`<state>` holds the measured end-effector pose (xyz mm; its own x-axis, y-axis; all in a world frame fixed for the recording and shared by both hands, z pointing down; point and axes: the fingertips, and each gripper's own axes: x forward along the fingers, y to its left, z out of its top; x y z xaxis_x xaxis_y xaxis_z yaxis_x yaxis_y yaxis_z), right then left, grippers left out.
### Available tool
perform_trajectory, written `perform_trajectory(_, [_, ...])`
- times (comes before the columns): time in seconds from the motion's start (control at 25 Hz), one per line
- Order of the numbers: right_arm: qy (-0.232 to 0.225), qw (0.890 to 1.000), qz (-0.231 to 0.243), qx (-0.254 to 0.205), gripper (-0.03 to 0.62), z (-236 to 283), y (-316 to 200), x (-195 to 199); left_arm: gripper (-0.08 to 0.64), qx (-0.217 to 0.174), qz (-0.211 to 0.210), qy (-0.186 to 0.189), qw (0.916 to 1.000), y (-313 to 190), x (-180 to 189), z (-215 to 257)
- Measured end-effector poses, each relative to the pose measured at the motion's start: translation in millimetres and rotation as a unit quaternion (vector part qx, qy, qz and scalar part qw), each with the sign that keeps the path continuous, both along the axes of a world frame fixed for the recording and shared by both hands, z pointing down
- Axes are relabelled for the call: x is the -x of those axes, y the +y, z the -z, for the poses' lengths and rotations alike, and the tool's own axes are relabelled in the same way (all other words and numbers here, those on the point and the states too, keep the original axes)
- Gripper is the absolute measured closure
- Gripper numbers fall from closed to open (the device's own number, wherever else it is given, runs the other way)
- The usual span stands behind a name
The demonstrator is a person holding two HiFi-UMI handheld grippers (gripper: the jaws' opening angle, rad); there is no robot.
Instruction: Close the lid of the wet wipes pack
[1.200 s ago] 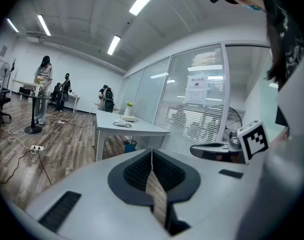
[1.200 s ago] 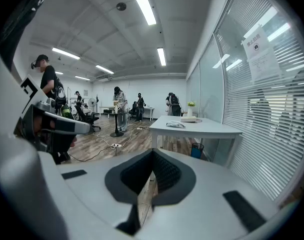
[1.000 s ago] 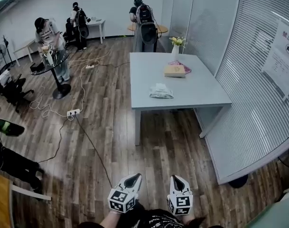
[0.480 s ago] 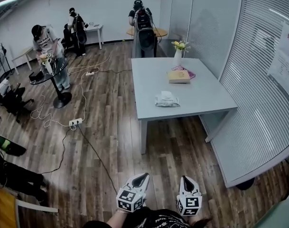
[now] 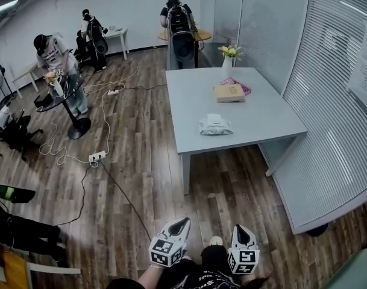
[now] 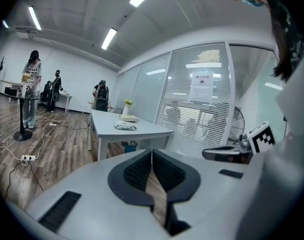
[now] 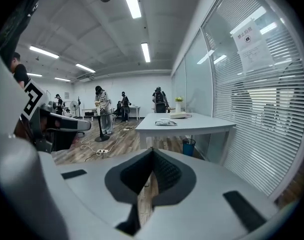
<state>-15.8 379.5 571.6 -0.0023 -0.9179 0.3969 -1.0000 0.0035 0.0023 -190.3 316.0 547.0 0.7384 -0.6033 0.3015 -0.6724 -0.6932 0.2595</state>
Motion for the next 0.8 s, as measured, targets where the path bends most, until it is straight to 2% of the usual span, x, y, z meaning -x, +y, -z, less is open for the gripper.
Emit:
perform_trajectory(0.32, [-0.013, 0.999, 0.035, 0.002, 0.594, -12.9, -75.8, -34.5, 0.548, 0.011, 0.026, -0.014, 0.9995, -55.0, -32.9, -13.5])
perform_trajectory(0.56, [-0.012, 0.998, 0.065, -0.012, 0.594, -5.9, -153.7, -78.3, 0.548, 0.005, 0.046, -0.009, 0.9989, -118.1, -78.6, -6.7])
perform_trajectory(0.8, [-0.017, 0.997, 0.079, -0.004, 0.594, -12.8, -199.9, -126.3, 0.548, 0.005, 0.056, -0.010, 0.9984, -162.8, -126.1, -8.4])
